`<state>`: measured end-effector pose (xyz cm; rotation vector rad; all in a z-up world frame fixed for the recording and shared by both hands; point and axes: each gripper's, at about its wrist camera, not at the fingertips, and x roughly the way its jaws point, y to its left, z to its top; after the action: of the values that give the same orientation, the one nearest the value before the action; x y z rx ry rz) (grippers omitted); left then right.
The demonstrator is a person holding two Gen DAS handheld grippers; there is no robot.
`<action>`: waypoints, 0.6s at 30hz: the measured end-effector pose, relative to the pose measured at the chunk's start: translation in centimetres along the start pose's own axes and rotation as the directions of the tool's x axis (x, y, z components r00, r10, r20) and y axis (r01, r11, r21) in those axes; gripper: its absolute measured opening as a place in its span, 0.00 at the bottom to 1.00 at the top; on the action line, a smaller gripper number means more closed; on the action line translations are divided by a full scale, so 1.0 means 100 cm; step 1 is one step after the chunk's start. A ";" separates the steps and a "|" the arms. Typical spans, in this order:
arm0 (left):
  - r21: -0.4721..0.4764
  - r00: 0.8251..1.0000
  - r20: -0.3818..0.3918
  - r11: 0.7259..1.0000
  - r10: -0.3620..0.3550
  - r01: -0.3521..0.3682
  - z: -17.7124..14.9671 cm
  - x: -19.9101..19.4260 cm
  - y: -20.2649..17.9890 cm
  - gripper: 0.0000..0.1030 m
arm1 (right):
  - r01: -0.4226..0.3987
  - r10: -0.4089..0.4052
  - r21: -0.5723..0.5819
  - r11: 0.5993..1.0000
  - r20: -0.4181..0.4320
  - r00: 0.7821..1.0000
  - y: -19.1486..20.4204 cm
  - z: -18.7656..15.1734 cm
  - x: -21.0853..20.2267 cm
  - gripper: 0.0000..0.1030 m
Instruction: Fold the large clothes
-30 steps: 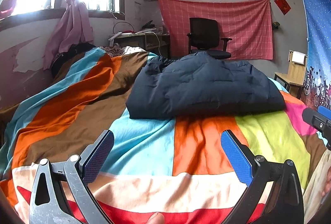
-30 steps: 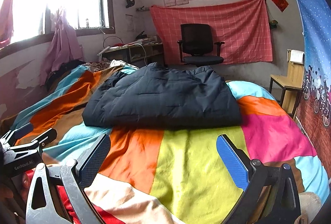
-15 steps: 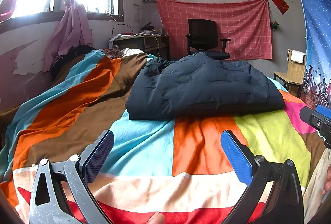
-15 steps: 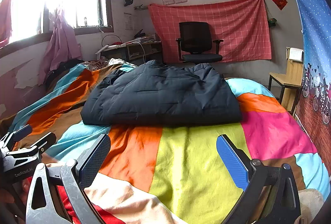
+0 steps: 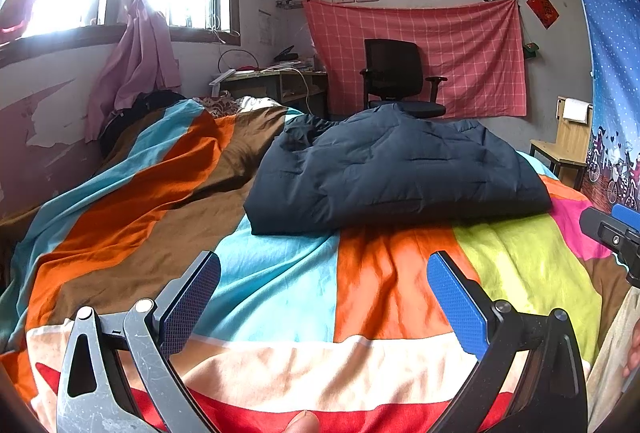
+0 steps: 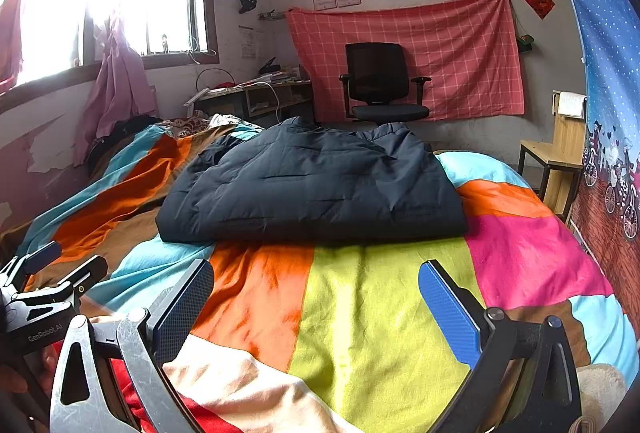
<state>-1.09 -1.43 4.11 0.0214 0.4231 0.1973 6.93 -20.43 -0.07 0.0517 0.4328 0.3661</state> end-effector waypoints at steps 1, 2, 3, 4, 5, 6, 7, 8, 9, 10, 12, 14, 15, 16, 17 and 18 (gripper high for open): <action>-0.001 1.000 -0.001 1.000 0.001 -0.001 0.000 0.000 0.000 0.98 | 0.000 0.000 0.000 1.000 0.000 1.000 0.000 0.000 0.000 1.00; -0.001 1.000 -0.001 1.000 0.001 -0.001 0.000 0.000 -0.001 0.98 | 0.001 -0.001 0.000 1.000 0.000 1.000 0.000 0.000 0.000 1.00; -0.001 1.000 0.000 1.000 0.000 0.000 0.000 0.000 -0.001 0.98 | 0.001 -0.001 0.000 1.000 0.000 1.000 0.000 0.000 0.000 1.00; -0.001 1.000 0.001 1.000 0.000 0.000 0.000 -0.001 -0.001 0.98 | 0.000 0.000 0.001 1.000 0.001 1.000 0.000 0.000 0.000 1.00; 0.001 1.000 0.003 1.000 0.000 0.000 0.001 -0.001 -0.001 0.98 | 0.000 0.000 0.001 1.000 0.001 1.000 0.000 0.000 0.000 1.00; 0.002 1.000 0.004 1.000 0.001 -0.001 0.001 -0.001 -0.001 0.98 | 0.000 0.000 0.000 1.000 0.001 1.000 0.000 0.000 0.000 1.00; 0.003 1.000 0.005 1.000 0.001 -0.001 0.002 -0.002 0.000 0.98 | 0.001 -0.001 0.000 1.000 0.001 1.000 0.001 0.000 0.000 1.00; 0.002 1.000 0.004 1.000 0.000 0.000 0.002 -0.002 0.000 0.98 | 0.000 0.000 0.001 1.000 0.001 1.000 0.000 0.000 0.000 1.00; 0.001 1.000 0.004 1.000 0.000 0.000 0.002 -0.002 0.000 0.98 | 0.000 0.000 0.001 1.000 0.001 1.000 0.000 0.000 0.000 1.00; 0.001 1.000 0.004 1.000 0.001 -0.001 0.002 -0.002 0.000 0.98 | 0.001 -0.001 0.001 1.000 0.001 1.000 0.000 0.000 0.000 1.00; -0.001 1.000 0.004 1.000 0.001 -0.001 0.002 -0.002 -0.001 0.98 | 0.000 0.000 0.001 1.000 0.001 1.000 0.000 0.000 0.000 1.00; 0.000 1.000 0.004 1.000 0.000 0.000 0.003 -0.001 0.000 0.98 | 0.001 -0.001 0.001 1.000 0.000 1.000 0.000 0.000 0.000 1.00; 0.002 1.000 0.005 1.000 0.001 -0.001 0.003 -0.002 0.000 0.98 | 0.002 -0.002 0.001 1.000 0.001 1.000 0.001 0.000 0.000 1.00; 0.002 1.000 0.005 1.000 0.001 -0.001 0.003 -0.001 0.000 0.98 | 0.001 -0.001 0.002 1.000 0.001 1.000 0.001 0.000 0.000 1.00; 0.001 1.000 0.005 1.000 0.000 0.000 0.002 -0.001 0.000 0.98 | 0.002 -0.002 0.001 1.000 0.001 1.000 0.001 0.000 0.000 1.00; 0.001 1.000 0.006 1.000 -0.001 0.001 0.003 -0.001 0.001 0.98 | 0.002 -0.002 0.001 1.000 0.000 1.000 0.001 0.000 0.000 1.00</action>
<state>-1.06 -1.39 4.45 0.0231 0.4177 0.1964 6.88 -20.35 -0.10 0.0519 0.4326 0.3643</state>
